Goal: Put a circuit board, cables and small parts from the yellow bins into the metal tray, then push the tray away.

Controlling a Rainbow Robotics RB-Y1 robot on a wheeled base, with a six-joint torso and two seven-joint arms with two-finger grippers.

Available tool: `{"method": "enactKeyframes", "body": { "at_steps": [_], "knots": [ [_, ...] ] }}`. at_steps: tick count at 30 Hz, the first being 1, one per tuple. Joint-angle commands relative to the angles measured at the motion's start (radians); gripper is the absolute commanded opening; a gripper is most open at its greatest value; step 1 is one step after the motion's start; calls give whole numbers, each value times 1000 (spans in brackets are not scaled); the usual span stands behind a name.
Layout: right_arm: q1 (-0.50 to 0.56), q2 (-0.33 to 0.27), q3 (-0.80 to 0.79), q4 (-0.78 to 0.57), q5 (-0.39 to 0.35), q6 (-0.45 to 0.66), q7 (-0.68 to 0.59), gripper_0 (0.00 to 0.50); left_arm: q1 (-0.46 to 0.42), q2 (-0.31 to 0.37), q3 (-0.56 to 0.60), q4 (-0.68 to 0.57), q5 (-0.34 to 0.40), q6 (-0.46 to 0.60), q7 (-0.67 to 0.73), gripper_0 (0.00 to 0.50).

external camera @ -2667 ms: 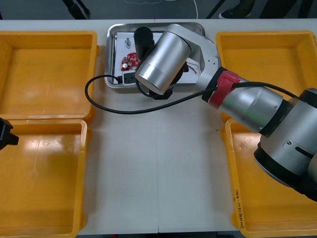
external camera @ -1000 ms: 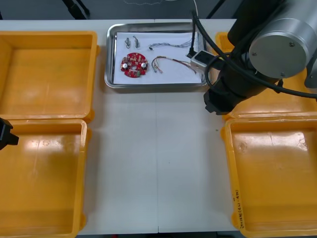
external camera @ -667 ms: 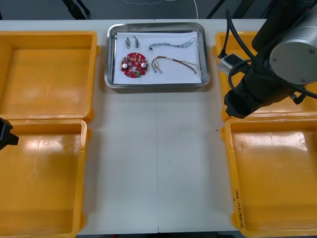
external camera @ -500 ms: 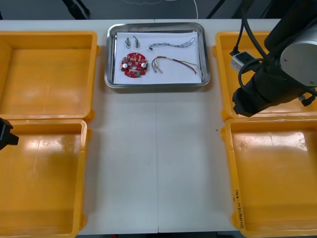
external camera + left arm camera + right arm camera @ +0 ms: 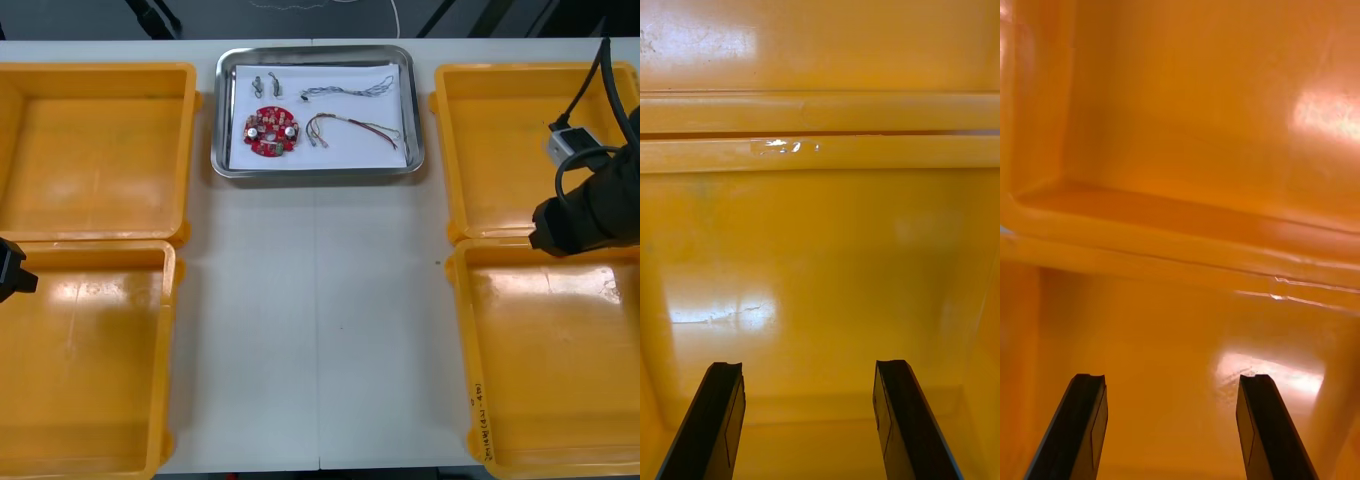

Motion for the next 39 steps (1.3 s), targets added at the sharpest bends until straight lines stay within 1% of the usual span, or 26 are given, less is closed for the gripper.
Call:
{"method": "enactKeyframes", "body": {
  "at_steps": [1, 6, 11, 19, 25, 39],
  "knots": [
    [96, -19, -90, -63, 6, 5, -50, 500, 14, 41, 29, -29, 7, 7, -60, 500],
    [159, -14, -137, -81, 8, 5, -59, 500, 14, 41, 29, -29, 7, 7, -60, 500],
    [187, 1, -165, -98, 16, 5, -68, 500, 14, 41, 29, -29, 7, 7, -60, 500],
    [196, 36, -177, -107, 28, 5, -80, 500, 14, 41, 29, -29, 7, 7, -60, 500],
    [196, 45, -180, -109, 25, 5, -87, 500, 14, 41, 29, -29, 7, 7, -60, 500],
    [196, 45, -182, -109, 16, 5, -88, 500, 14, 41, 29, -29, 7, 7, -60, 500]
  ]
}}
